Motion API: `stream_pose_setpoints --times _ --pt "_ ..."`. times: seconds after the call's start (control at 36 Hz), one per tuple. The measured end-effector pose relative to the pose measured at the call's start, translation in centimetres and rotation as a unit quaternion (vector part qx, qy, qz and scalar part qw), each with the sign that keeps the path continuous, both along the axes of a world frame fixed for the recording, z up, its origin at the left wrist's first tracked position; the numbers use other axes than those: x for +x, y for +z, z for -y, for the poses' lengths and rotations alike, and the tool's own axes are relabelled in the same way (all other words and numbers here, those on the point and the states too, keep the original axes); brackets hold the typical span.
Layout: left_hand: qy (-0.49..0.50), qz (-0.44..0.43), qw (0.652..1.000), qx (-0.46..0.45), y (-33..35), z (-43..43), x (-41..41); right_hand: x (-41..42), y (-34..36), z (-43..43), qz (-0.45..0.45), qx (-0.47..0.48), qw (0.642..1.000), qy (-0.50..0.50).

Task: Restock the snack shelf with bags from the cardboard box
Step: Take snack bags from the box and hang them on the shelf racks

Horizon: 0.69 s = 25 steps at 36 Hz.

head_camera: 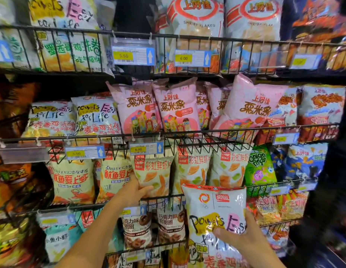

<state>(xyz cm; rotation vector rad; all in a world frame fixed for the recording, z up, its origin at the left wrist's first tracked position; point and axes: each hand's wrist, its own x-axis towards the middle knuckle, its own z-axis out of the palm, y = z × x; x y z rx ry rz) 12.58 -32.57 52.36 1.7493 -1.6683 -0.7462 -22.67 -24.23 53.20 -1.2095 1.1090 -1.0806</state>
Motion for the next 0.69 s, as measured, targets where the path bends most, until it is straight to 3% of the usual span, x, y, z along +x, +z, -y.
stream_pose_setpoints --times 0.14,0.36,0.53,0.56,0.69 --pt "-0.006 -0.024 1.000 -0.002 0.8 -0.6 -1.0 0.8 1.3 -0.3 -0.004 -0.018 1.000 0.003" --pt "0.082 -0.047 0.995 -0.013 0.9 -2.3 -2.0 1.2 3.4 -1.2 0.001 -0.028 0.999 0.016" --pt "0.177 -0.038 0.974 -0.134 0.1 -7.6 -4.4 1.5 4.0 -1.6 0.003 -0.024 0.999 0.026" --pt "0.173 -0.049 0.972 -0.149 0.1 -9.0 -5.4 1.5 3.7 -1.3 0.000 -0.021 0.999 0.035" --pt "0.113 -0.190 0.974 -0.053 1.9 -15.0 -10.3 3.2 4.3 -1.2 -0.039 -0.067 0.993 0.084"
